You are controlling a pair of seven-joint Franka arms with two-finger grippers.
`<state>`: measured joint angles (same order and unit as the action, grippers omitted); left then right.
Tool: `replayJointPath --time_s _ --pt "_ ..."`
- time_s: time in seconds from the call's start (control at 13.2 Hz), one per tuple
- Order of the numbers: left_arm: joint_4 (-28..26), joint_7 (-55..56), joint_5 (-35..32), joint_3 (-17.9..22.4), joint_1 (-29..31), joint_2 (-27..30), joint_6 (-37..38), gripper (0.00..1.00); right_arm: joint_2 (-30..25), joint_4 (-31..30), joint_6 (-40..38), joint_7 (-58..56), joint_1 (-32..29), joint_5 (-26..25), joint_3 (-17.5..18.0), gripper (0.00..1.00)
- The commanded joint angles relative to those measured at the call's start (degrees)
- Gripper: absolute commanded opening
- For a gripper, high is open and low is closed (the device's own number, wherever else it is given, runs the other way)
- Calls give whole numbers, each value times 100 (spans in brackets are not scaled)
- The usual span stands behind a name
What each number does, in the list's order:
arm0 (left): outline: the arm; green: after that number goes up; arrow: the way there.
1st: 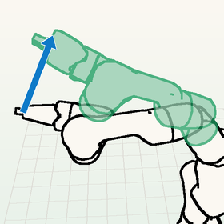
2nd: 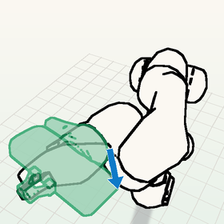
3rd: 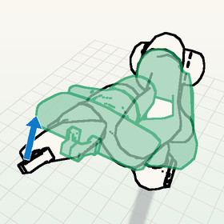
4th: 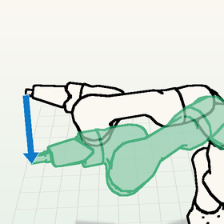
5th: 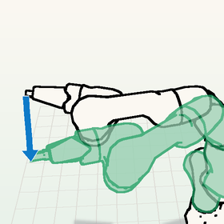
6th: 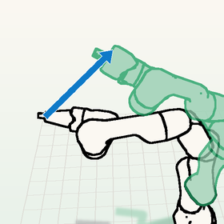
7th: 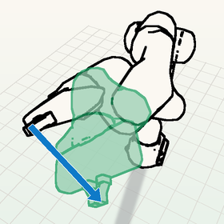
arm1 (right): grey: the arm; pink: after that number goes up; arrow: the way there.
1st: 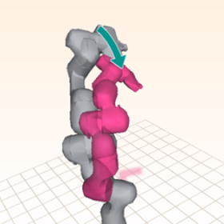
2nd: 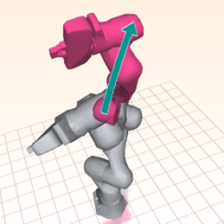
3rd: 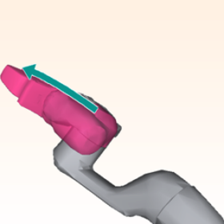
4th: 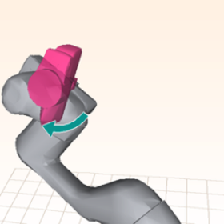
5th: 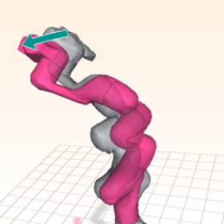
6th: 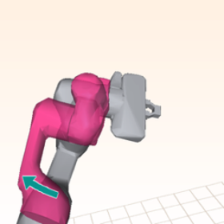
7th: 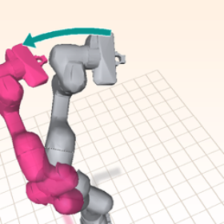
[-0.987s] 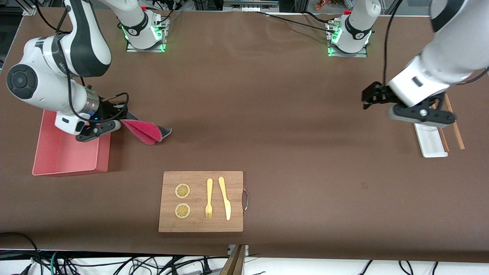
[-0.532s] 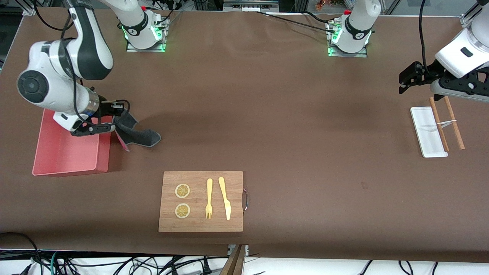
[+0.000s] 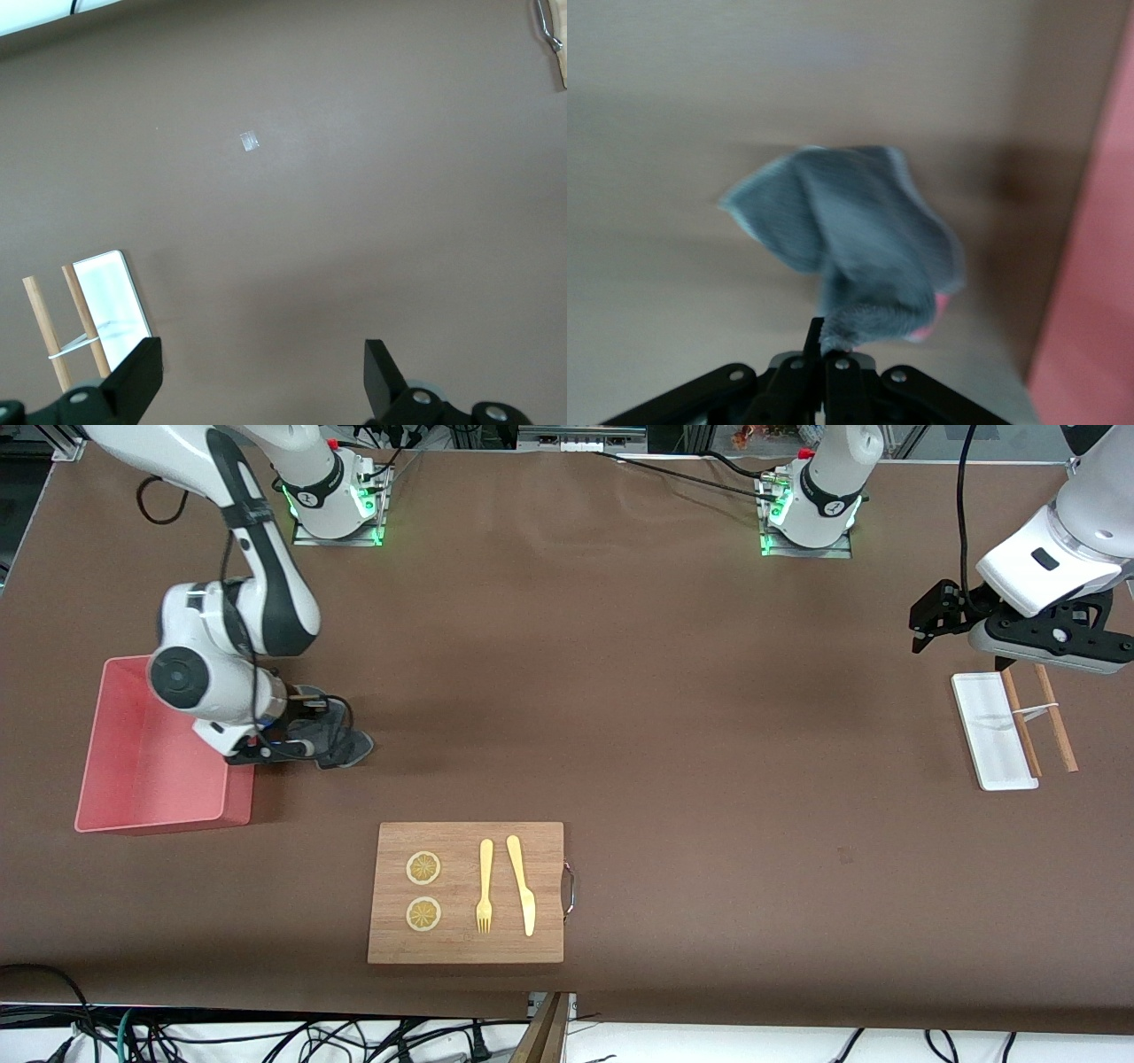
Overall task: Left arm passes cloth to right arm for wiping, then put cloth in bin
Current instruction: 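Drag the cloth across the table with the right gripper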
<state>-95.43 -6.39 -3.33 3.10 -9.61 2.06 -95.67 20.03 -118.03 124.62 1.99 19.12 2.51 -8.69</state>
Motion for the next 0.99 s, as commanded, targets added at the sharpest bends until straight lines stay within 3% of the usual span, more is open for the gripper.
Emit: replayJointPath --time_s 0.0,0.23,0.68,0.91 --pt "-28 -143 -159 165 -58 251 -21 100 281 25 360 598 4 117 411 0" --pt "-64 -91 -150 217 -49 339 -13 100 362 130 537 1301 170 223 869 0" --pt "-82 -99 -89 419 30 392 40 100 634 710 738 2908 1645 890 887 0" --pt "-64 -99 -89 420 12 392 40 100 941 1473 730 3963 2287 970 878 0"
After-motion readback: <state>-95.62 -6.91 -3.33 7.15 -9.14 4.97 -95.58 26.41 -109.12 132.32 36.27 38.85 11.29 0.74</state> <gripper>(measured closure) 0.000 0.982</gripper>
